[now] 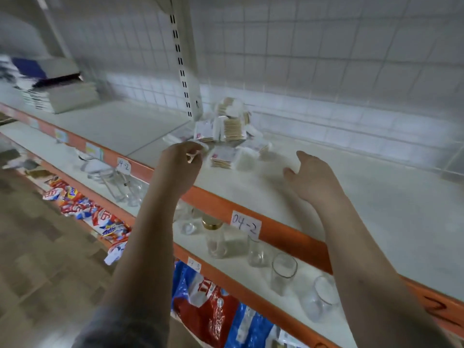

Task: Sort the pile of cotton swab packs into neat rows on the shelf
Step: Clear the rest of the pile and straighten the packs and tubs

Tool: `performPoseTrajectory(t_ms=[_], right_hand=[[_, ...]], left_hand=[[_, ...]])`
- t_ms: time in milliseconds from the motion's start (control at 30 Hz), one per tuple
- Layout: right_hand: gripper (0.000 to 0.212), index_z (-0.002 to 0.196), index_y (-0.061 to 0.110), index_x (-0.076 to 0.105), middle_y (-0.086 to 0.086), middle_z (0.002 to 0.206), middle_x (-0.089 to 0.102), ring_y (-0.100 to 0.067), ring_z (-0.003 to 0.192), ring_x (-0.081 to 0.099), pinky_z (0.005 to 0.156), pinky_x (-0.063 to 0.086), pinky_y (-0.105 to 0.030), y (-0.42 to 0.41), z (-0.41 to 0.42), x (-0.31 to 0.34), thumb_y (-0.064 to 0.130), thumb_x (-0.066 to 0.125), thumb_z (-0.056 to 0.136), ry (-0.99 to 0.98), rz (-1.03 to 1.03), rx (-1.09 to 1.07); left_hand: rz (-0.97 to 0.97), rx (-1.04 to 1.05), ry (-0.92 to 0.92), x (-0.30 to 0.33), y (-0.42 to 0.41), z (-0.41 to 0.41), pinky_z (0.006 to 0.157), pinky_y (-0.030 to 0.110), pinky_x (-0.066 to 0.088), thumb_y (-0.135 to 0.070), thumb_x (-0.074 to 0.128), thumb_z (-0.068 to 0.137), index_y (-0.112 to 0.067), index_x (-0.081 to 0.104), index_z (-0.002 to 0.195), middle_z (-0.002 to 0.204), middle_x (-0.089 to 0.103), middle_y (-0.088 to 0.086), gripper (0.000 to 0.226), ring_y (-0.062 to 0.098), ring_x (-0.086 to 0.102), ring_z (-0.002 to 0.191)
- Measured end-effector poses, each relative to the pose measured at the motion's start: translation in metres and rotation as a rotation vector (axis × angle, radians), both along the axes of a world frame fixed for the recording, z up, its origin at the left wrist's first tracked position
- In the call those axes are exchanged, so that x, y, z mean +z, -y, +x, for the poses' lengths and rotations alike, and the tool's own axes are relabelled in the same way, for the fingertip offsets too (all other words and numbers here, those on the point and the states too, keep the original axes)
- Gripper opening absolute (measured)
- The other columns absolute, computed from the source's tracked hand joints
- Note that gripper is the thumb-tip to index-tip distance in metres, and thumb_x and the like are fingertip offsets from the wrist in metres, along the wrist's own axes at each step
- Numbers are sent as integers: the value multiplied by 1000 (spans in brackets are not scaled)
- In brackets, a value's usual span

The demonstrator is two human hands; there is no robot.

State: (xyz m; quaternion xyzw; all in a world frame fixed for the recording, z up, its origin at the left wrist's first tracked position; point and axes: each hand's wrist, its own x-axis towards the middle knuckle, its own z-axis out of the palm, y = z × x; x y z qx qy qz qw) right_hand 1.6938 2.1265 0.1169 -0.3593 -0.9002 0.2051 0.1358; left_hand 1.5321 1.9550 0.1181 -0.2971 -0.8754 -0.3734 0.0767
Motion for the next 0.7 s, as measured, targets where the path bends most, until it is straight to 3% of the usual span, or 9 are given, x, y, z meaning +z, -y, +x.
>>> performPoseTrajectory(t_ms=[133, 400, 533, 700], right_hand=[[46, 137, 4, 38, -12, 142, 41, -27, 130, 38, 100, 33, -34, -9, -45, 9, 27, 42, 98, 19, 0, 26], [46, 136, 5, 42, -11, 140, 45, -27, 126, 43, 97, 37, -34, -23, -105, 17, 29, 44, 97, 98, -41, -4], [46, 133, 1, 44, -15, 136, 49, -29, 124, 46, 95, 38, -33, -25, -129, 12, 30, 45, 97, 126, -73, -61], [42, 124, 2, 49, -15, 123, 57, -28, 106, 53, 80, 40, -31, -26, -151, 2, 32, 49, 94, 140, -155, -165]], left_hand=[[-26, -21, 17, -4, -13, -33, 82, 26, 45, -20, 54, 91, -20, 65, 115, 112, 65, 0, 26, 17, 61, 97], [50, -14, 41, -7, -24, -91, 72, 20, 40, -17, 52, 91, -21, 68, 111, 108, 68, -4, 25, 7, 59, 79], [72, -67, 69, -8, -33, -119, 78, 19, 41, -16, 53, 91, -20, 67, 110, 107, 68, -3, 24, 9, 59, 86], [33, -185, 93, -6, -45, -156, 70, 18, 42, -18, 52, 91, -23, 66, 110, 109, 65, -4, 24, 8, 58, 86]])
